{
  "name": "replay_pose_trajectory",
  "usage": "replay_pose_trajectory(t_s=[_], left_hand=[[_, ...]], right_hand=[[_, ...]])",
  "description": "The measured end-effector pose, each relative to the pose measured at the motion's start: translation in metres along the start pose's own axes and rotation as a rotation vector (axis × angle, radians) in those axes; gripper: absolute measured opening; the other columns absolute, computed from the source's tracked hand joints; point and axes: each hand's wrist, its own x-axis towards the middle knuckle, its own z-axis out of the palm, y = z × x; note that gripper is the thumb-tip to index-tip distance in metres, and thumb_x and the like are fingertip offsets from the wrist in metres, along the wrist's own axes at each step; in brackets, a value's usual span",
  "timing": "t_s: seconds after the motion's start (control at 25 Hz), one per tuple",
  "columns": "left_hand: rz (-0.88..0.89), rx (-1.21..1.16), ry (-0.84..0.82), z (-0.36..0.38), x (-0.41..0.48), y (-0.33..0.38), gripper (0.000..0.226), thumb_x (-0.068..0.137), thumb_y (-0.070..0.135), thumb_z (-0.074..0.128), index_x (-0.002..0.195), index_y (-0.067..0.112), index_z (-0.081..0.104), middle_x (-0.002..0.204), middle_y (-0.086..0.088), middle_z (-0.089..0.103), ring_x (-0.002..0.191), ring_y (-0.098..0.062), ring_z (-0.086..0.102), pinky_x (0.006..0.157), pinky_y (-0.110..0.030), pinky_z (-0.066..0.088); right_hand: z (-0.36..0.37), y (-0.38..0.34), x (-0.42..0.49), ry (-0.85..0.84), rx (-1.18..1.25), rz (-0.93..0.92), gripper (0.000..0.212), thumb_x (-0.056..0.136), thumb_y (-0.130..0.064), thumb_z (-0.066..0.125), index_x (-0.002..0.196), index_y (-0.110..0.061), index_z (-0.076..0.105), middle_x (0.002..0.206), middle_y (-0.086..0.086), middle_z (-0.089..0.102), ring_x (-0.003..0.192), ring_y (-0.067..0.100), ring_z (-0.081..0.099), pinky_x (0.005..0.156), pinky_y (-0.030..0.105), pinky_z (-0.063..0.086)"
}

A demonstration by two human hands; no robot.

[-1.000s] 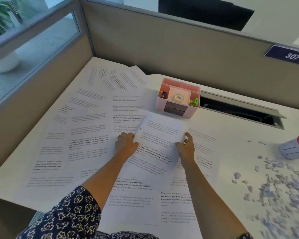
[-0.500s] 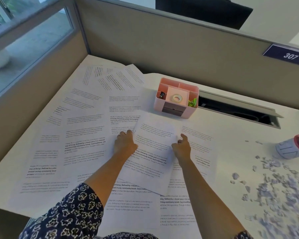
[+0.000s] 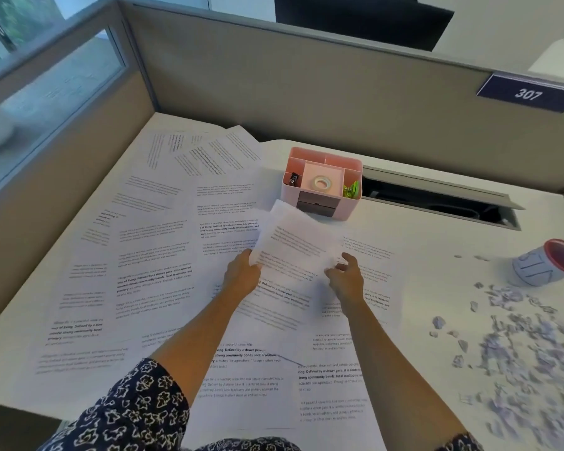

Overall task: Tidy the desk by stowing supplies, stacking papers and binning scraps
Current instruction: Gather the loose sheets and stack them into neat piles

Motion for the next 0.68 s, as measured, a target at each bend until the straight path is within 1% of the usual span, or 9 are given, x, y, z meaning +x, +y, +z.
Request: replay_pose_trajectory(t_s=[0.12,0.2,0.32,0.4,0.48,0.52,0.56,0.6,0.68], left_hand=[[-0.013,-0.27,-0.1,0.004,-0.01,0.003,0.04,0.097,0.012,0.053,0.137,0.01,0.05,0.129,-0.011,0.059,0.117,-0.028,0.056,0.094,-0.03,0.044],[-0.063,-0.376,-0.157,0.011,-0.014,0.003,0.041,0.097,0.011,0.053,0.137,0.009,0.051,0.13,-0.01,0.059,0.117,-0.029,0.057,0.1,-0.037,0.046],[-0.111,-0.402,-0.276,0.031,-0.019,0.002,0.038,0.095,0.012,0.057,0.133,0.008,0.055,0.129,-0.013,0.061,0.113,-0.029,0.061,0.1,-0.047,0.048],[-0.09,-0.259,-0.262,0.045,-0.023,0.0,0.036,0.093,0.017,0.06,0.127,0.006,0.057,0.124,-0.01,0.064,0.109,-0.028,0.062,0.097,-0.045,0.051],[-0.007,-0.011,-0.144,0.056,-0.03,-0.001,0.032,0.092,0.021,0.06,0.122,0.011,0.057,0.117,-0.004,0.064,0.105,-0.024,0.061,0.094,-0.039,0.051],[0.063,0.152,-0.076,0.058,-0.033,-0.001,0.032,0.091,0.021,0.059,0.122,0.015,0.056,0.119,-0.003,0.062,0.107,-0.023,0.059,0.094,-0.038,0.048],[0.142,0.337,-0.031,0.06,-0.036,-0.002,0.037,0.089,0.021,0.058,0.125,0.018,0.054,0.123,-0.002,0.058,0.112,-0.022,0.054,0.097,-0.039,0.044],[0.205,0.509,-0.003,0.062,-0.039,-0.003,0.044,0.087,0.022,0.059,0.13,0.021,0.049,0.13,-0.003,0.051,0.119,-0.022,0.048,0.1,-0.04,0.039],[0.246,0.668,0.001,0.067,-0.043,-0.008,0.062,0.082,0.025,0.063,0.139,0.025,0.039,0.141,-0.004,0.035,0.13,-0.024,0.033,0.106,-0.044,0.03]], right_hand=[[-0.012,0.007,-0.003,0.012,0.053,0.004,0.07,0.082,-0.027,0.074,0.141,-0.019,0.038,0.129,0.008,0.055,0.115,0.027,0.056,0.102,0.047,0.046],[-0.021,0.012,-0.006,-0.017,0.111,0.021,0.07,0.079,-0.032,0.077,0.138,-0.015,0.043,0.125,0.006,0.058,0.112,0.026,0.057,0.101,0.044,0.046],[-0.04,0.021,-0.012,-0.016,0.141,0.005,0.046,0.085,-0.017,0.071,0.127,-0.01,0.054,0.119,0.006,0.063,0.107,0.026,0.059,0.094,0.039,0.048],[-0.056,0.032,-0.016,0.01,0.088,-0.006,0.037,0.087,-0.012,0.066,0.123,-0.01,0.057,0.12,0.01,0.065,0.103,0.028,0.061,0.089,0.039,0.051],[-0.074,0.044,-0.02,0.04,-0.08,-0.02,0.034,0.088,-0.012,0.063,0.122,-0.008,0.057,0.118,0.013,0.064,0.095,0.027,0.059,0.079,0.033,0.049],[-0.081,0.049,-0.022,0.07,-0.168,-0.011,0.033,0.089,-0.011,0.061,0.121,-0.006,0.056,0.118,0.015,0.063,0.094,0.027,0.057,0.075,0.031,0.048],[-0.088,0.054,-0.023,0.112,-0.239,0.017,0.034,0.088,-0.011,0.059,0.122,-0.004,0.056,0.118,0.017,0.061,0.097,0.03,0.055,0.074,0.032,0.048],[-0.092,0.058,-0.025,0.153,-0.3,0.05,0.036,0.088,-0.011,0.059,0.122,-0.002,0.055,0.12,0.018,0.058,0.106,0.034,0.051,0.079,0.035,0.047],[-0.097,0.065,-0.027,0.215,-0.418,0.093,0.042,0.085,-0.017,0.061,0.125,-0.005,0.053,0.124,0.018,0.05,0.121,0.037,0.036,0.088,0.04,0.042]])
